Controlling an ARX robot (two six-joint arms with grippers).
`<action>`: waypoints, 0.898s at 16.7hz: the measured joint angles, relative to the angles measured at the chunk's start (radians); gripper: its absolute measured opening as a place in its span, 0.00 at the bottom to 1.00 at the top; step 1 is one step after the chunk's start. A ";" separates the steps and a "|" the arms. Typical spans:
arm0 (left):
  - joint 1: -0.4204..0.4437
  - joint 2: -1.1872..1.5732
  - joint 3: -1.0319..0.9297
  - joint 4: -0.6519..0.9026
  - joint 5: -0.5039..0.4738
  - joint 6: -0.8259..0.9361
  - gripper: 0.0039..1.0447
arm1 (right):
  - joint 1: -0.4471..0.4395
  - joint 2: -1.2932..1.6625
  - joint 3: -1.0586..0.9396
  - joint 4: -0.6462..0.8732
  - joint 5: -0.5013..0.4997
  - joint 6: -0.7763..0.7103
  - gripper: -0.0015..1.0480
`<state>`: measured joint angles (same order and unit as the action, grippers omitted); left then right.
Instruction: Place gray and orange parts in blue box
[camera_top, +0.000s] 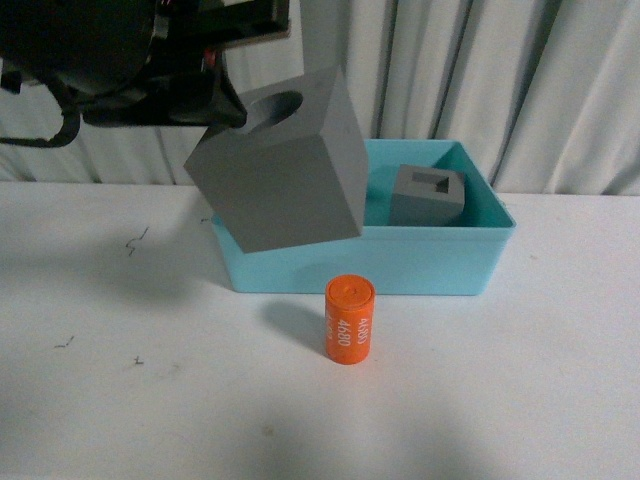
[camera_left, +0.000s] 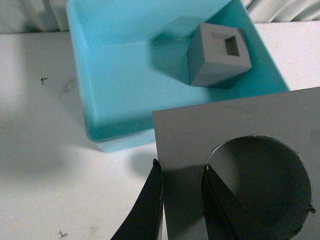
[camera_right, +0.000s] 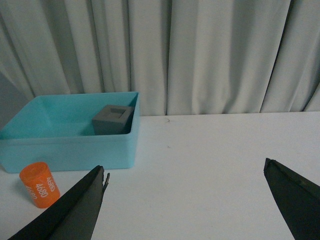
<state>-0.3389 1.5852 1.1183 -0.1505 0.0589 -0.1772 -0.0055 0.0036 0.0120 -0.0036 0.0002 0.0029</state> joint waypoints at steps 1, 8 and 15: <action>-0.015 0.000 0.024 -0.008 -0.006 -0.008 0.15 | 0.000 0.000 0.000 0.000 0.000 0.000 0.94; -0.096 0.101 0.230 -0.077 -0.055 -0.071 0.15 | 0.000 0.000 0.000 0.000 0.000 0.000 0.94; -0.095 0.325 0.517 -0.145 -0.119 -0.052 0.15 | 0.000 0.000 0.000 0.000 0.000 0.000 0.94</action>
<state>-0.4343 1.9106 1.6348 -0.2958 -0.0605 -0.2295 -0.0055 0.0036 0.0120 -0.0032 0.0002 0.0029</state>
